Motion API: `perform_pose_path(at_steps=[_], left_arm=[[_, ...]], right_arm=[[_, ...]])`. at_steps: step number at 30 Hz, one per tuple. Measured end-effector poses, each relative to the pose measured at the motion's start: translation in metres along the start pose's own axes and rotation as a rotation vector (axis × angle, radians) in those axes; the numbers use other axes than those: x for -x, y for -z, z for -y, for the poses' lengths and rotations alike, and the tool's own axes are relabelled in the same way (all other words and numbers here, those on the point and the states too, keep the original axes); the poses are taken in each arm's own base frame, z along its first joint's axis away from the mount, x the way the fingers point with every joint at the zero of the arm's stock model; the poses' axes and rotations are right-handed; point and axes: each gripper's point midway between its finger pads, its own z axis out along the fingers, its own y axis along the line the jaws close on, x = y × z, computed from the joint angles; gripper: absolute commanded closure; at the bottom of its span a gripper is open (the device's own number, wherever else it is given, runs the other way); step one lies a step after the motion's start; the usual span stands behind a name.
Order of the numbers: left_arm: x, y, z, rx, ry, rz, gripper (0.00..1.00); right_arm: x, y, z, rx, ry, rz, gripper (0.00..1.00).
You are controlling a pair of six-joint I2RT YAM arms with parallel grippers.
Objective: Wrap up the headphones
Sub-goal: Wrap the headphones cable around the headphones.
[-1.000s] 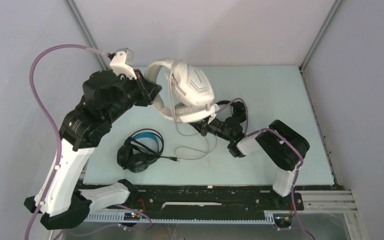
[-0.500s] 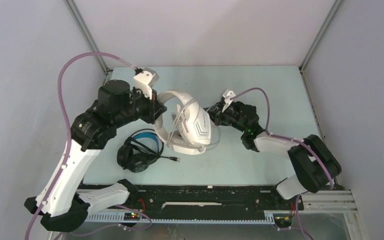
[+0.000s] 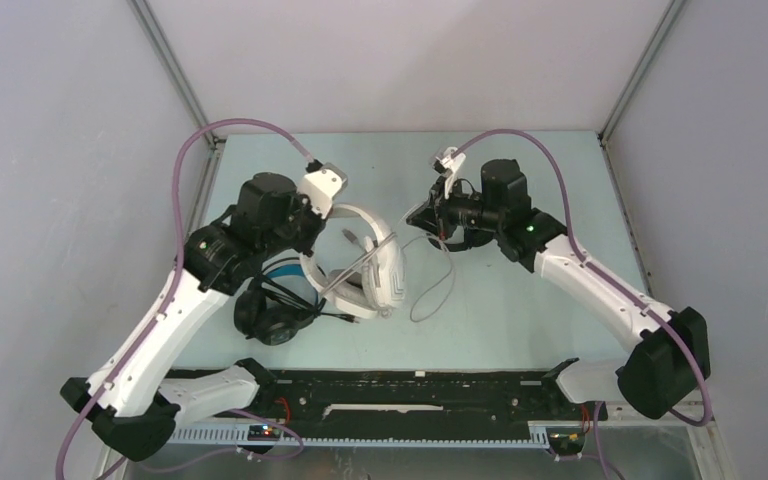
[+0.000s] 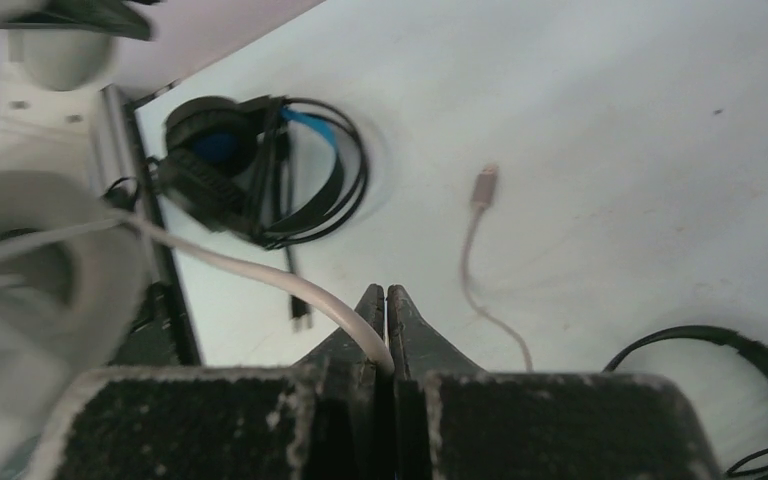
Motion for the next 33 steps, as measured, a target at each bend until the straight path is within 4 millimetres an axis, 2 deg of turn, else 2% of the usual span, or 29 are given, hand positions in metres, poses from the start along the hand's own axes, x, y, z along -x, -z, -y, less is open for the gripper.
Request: perform_pose_path(at_steps=[7, 13, 18, 24, 27, 29, 33], left_arm=[[-0.002, -0.02, -0.014, 0.092, -0.127, -0.033, 1.0], [0.002, -0.025, -0.028, 0.187, -0.21, -0.029, 1.0], [0.006, -0.033, -0.032, 0.235, -0.267, -0.035, 1.0], [0.017, -0.037, -0.037, 0.287, -0.317, -0.004, 1.0], [0.023, -0.037, -0.04, 0.312, -0.326, 0.013, 1.0], [0.027, -0.036, -0.044, 0.337, -0.328, 0.023, 1.0], [0.028, -0.035, -0.052, 0.393, -0.322, 0.025, 1.0]], right_arm=[[-0.002, 0.021, -0.036, 0.122, -0.122, -0.155, 1.0], [-0.013, 0.032, -0.053, 0.173, -0.216, -0.232, 1.0], [-0.013, 0.036, -0.064, 0.221, -0.267, -0.243, 1.0], [-0.002, 0.04, -0.072, 0.243, -0.318, -0.22, 1.0], [0.002, 0.042, -0.076, 0.262, -0.341, -0.213, 0.94], [0.006, 0.042, -0.08, 0.283, -0.359, -0.208, 0.94], [0.024, 0.04, -0.089, 0.338, -0.387, -0.152, 0.94]])
